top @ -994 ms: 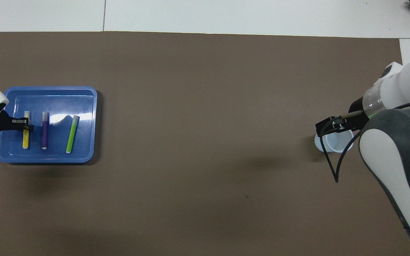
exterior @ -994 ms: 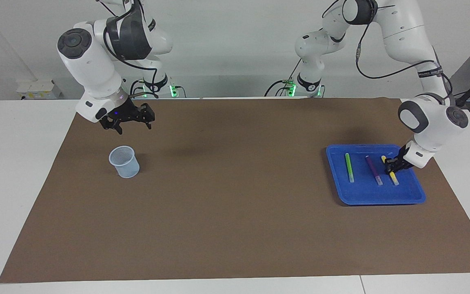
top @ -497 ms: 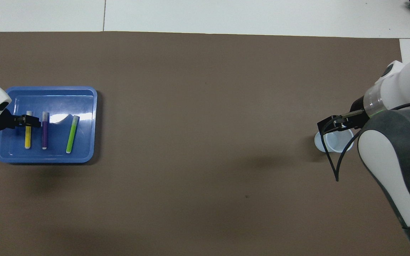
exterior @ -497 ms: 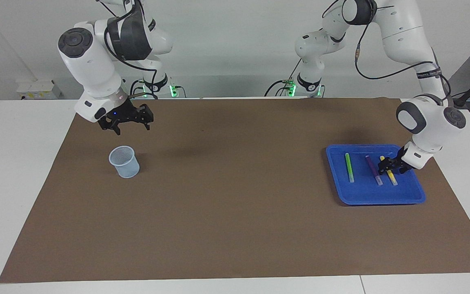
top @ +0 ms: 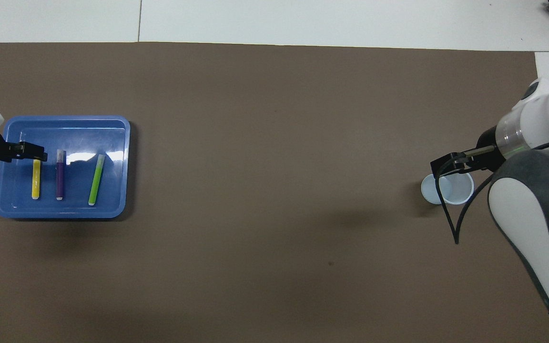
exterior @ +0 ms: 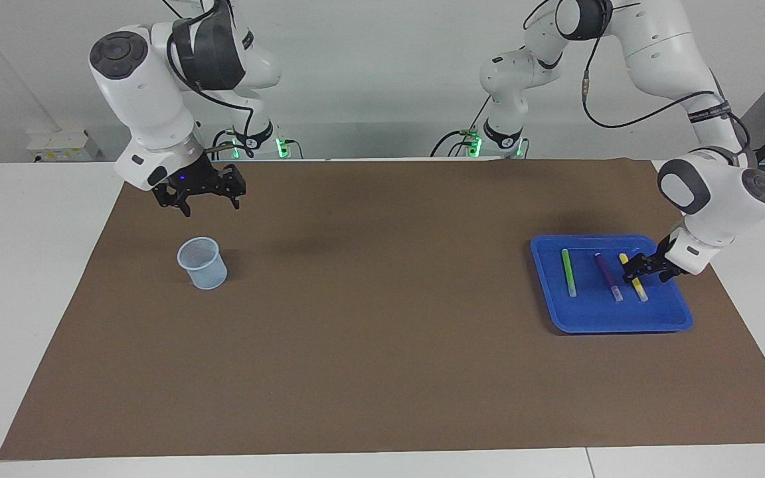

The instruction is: Right arm passes pens to left for tray arrangement

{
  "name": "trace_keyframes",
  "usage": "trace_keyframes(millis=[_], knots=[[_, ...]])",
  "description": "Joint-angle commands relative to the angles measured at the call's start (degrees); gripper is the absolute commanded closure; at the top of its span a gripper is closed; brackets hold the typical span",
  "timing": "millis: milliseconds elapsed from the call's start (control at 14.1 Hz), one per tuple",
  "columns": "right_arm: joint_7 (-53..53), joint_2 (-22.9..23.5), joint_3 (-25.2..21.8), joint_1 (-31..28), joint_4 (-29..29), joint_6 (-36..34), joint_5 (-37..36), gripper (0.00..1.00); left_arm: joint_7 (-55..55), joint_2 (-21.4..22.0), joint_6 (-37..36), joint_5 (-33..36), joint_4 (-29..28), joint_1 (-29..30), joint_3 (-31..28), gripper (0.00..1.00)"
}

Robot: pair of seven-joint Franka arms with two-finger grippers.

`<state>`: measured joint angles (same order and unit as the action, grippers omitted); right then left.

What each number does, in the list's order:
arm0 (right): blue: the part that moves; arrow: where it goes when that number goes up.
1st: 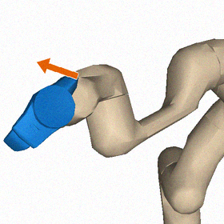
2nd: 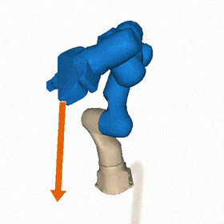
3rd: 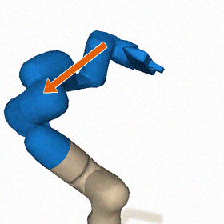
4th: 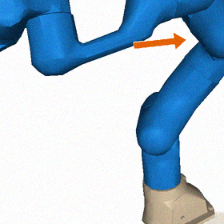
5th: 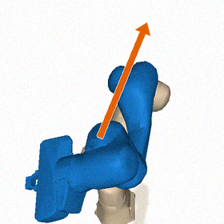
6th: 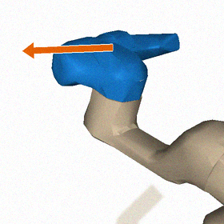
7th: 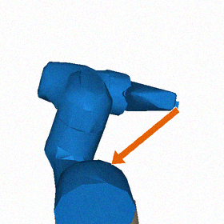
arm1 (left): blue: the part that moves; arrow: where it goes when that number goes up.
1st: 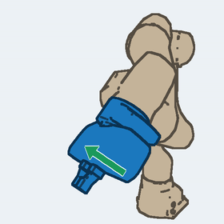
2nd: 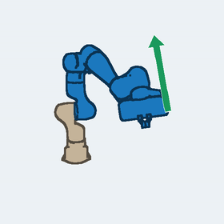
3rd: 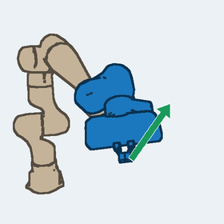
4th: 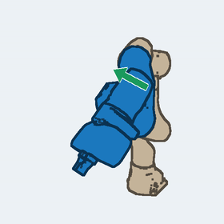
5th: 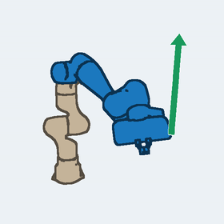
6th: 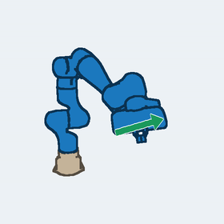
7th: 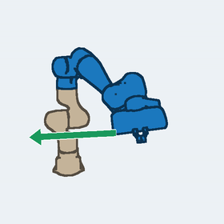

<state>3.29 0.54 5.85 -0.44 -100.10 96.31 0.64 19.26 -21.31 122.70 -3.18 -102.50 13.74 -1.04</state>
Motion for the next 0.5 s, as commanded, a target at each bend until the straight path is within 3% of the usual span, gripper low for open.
trace_keyframes(millis=[0,426], knots=[[-0.31,-0.45,0.3,-0.62,0.78,-1.38,-1.17,0.0,-0.19,0.31,-3.68,0.37,3.34,-0.74,-0.28,0.0],[-0.31,-0.63,-1.63,-0.53,0.87,-1.83,-0.99,0.0,-0.89,2.41,-11.42,0.37,10.11,-1.52,-0.1,0.0]])
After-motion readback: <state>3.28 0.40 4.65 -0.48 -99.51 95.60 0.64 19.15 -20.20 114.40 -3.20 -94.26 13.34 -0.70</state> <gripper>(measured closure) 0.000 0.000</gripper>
